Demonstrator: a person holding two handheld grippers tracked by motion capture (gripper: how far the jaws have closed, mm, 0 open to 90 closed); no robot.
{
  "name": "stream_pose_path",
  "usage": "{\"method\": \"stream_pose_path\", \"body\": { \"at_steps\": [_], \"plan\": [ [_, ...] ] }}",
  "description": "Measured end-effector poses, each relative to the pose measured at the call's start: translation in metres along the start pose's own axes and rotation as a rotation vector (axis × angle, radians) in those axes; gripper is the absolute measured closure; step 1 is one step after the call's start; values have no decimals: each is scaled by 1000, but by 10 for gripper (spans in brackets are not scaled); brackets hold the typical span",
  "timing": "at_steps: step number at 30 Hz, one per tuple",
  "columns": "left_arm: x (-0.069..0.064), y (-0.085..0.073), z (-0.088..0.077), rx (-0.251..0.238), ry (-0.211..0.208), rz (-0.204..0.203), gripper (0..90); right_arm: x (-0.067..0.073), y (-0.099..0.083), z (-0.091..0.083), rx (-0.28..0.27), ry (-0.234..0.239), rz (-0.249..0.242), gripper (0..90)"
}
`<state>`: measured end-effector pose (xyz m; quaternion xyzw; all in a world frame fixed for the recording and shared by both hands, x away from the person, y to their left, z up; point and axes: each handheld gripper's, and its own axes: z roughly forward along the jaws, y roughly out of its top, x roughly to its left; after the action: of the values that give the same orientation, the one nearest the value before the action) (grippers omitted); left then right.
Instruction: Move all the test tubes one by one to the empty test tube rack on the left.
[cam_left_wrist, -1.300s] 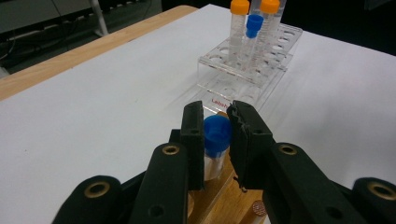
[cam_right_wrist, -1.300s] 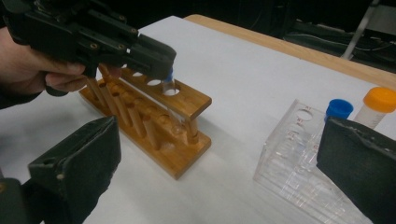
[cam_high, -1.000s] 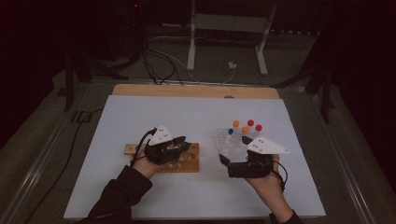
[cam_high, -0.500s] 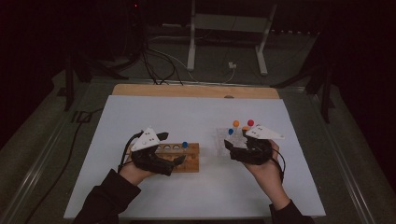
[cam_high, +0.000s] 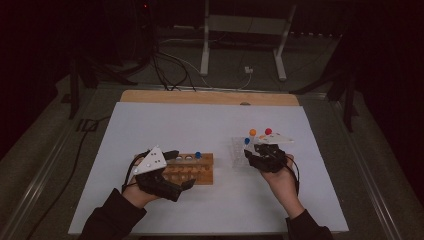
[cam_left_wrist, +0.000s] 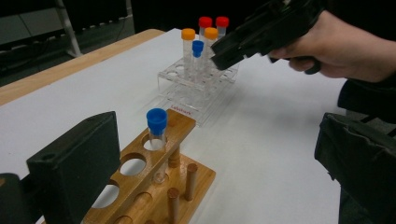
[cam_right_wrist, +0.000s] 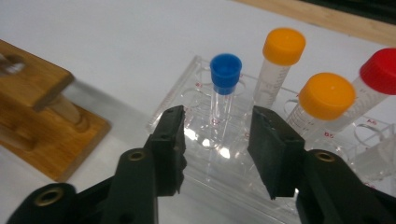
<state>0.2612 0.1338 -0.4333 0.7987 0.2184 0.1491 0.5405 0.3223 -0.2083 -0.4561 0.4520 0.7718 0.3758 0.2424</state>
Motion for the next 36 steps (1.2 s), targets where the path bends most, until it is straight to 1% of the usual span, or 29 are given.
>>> {"method": "stream_pose_path", "body": {
  "at_steps": [1, 3, 4, 6, 7, 8, 15, 18, 21, 26, 29, 36],
  "plan": [
    [0, 0, 0, -2, -4, -1, 12, -1, 0, 2, 7, 1, 6, 610],
    [0, 0, 0, -2, 0, 3, 12, -2, 1, 7, 19, -6, 13, 629],
    [0, 0, -1, -1, -5, 6, 11, -3, 2, 9, 21, -5, 16, 642],
    [-1, 0, 0, 2, -2, 10, 11, -4, 3, 12, 27, -18, 17, 658],
    [-1, 0, 0, 3, -7, 9, 11, -4, 4, 14, 29, -16, 21, 665],
    [-1, 0, 0, 3, -3, 12, 11, -4, 5, 15, 34, -17, 22, 672],
    [-1, 1, 0, 0, -11, 9, 11, -3, 7, 26, 51, -27, 15, 711],
    [0, 1, 0, 1, -9, 11, 12, -2, 9, 28, 48, -30, 13, 723],
    [0, 1, -1, -1, -8, 8, 12, 0, 10, 30, 46, -35, 11, 757],
    [1, 0, -1, 1, -9, 3, 12, 3, 11, 31, 43, -46, -8, 773],
    [2, 0, -1, 3, -12, 2, 11, 2, 11, 30, 42, -45, -11, 774],
    [2, 2, -2, 4, -25, -3, 11, 2, 17, 17, 9, -42, -22, 775]
  ]
}}
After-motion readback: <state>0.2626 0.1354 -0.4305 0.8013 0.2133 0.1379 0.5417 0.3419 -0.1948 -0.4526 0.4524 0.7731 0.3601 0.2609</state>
